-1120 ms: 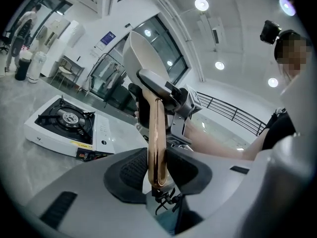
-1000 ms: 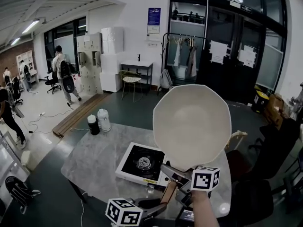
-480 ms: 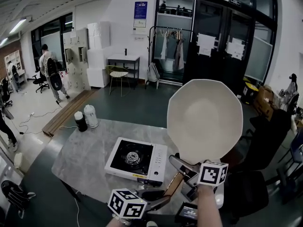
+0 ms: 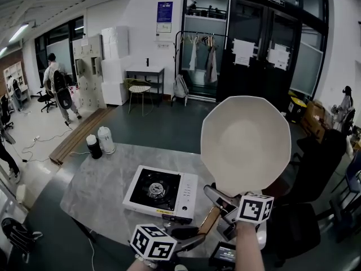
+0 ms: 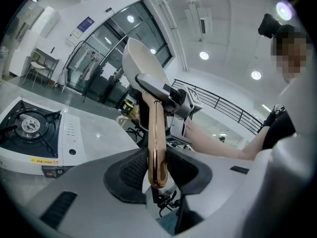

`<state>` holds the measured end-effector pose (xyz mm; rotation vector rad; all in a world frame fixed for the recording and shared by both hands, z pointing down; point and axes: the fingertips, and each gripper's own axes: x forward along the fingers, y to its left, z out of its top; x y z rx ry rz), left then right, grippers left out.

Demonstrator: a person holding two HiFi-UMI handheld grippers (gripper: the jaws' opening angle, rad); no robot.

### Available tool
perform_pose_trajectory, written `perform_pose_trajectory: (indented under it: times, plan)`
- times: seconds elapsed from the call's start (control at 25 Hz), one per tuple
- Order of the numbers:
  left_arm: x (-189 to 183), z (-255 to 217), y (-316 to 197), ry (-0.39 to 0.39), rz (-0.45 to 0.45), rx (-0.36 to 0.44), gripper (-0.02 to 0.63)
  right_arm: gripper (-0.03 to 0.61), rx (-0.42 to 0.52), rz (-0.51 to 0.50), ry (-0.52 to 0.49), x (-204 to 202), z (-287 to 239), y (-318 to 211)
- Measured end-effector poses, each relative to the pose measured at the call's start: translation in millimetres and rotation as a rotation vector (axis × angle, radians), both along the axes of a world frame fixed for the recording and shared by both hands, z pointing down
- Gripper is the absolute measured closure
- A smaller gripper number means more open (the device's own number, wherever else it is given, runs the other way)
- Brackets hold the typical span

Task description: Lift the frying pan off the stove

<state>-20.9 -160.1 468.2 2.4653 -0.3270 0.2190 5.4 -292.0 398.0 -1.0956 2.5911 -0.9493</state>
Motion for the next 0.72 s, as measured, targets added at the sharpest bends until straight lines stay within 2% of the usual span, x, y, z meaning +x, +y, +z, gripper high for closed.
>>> perform_pose_trajectory:
  times: [0.12,0.28,0.44,0.72]
  plan:
    - [2,-2,-5,-0.008,0.030,0.016,0.482,0.350,-0.002,0.026,0.016,3,-2,-5]
    - [2,-6,-12,0.011,0.126,0.018,0.482,0.350,0.001,0.089,0.025,9,-4,-13]
    - [-1,-14,-21,-0.007,0.193,0.031,0.480,0.344,-0.005,0.137,0.025,12,-8,-22]
    - [-1,-14,-32,-0.025,0.176,0.037,0.480,0.345,0.009,0.149,0.007,21,-14,-24]
